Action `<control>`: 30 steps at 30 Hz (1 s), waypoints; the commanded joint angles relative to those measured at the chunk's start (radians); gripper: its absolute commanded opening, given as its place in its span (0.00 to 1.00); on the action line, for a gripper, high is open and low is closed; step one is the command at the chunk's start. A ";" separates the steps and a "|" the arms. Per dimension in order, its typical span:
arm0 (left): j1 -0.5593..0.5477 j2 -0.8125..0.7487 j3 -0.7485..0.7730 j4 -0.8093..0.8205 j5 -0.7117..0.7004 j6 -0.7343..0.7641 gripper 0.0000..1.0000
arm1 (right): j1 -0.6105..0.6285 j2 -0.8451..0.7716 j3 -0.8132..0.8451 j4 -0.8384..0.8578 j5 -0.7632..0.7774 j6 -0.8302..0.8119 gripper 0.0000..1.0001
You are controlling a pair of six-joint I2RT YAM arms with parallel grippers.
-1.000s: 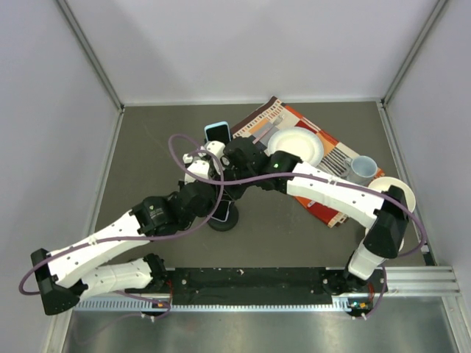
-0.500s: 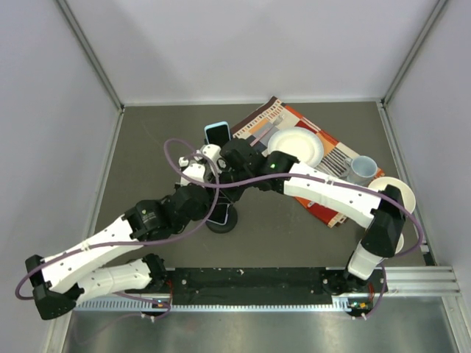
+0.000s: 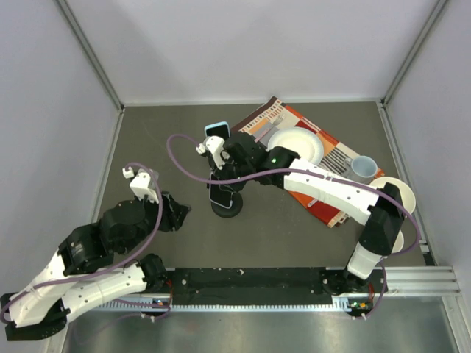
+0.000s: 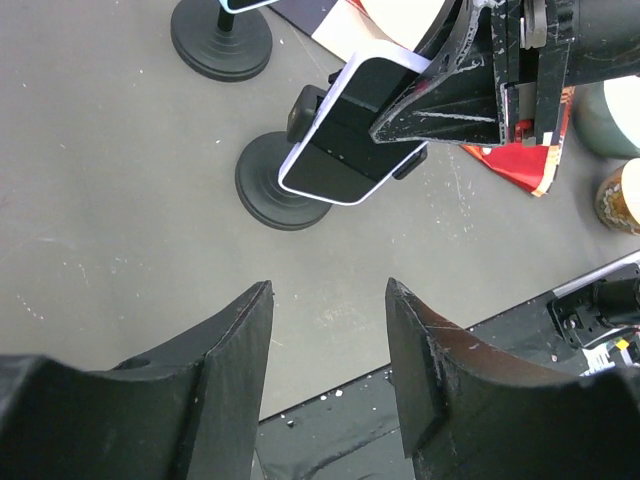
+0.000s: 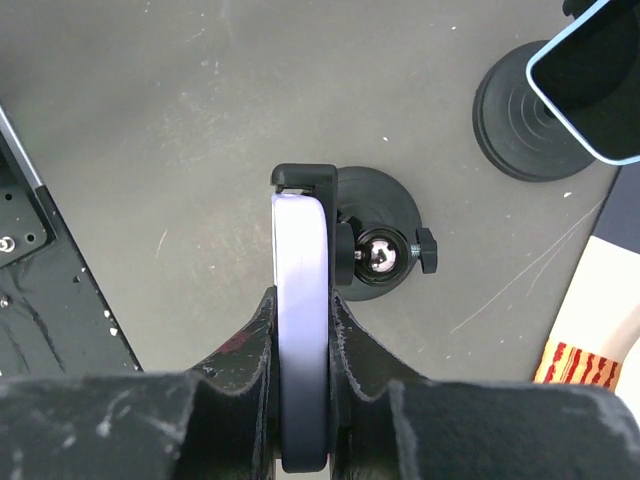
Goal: Place the phone on the phone stand
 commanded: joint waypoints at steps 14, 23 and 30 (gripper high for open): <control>-0.003 -0.082 -0.129 0.189 0.007 0.010 0.62 | -0.068 -0.099 -0.003 -0.204 -0.083 0.062 0.71; -0.002 0.023 -0.100 0.304 0.082 0.105 0.81 | -0.174 -0.407 -0.326 0.073 -0.359 0.171 0.79; 0.003 0.351 0.168 0.217 0.065 0.166 0.98 | -0.210 -0.602 -0.509 0.190 -0.143 0.309 0.86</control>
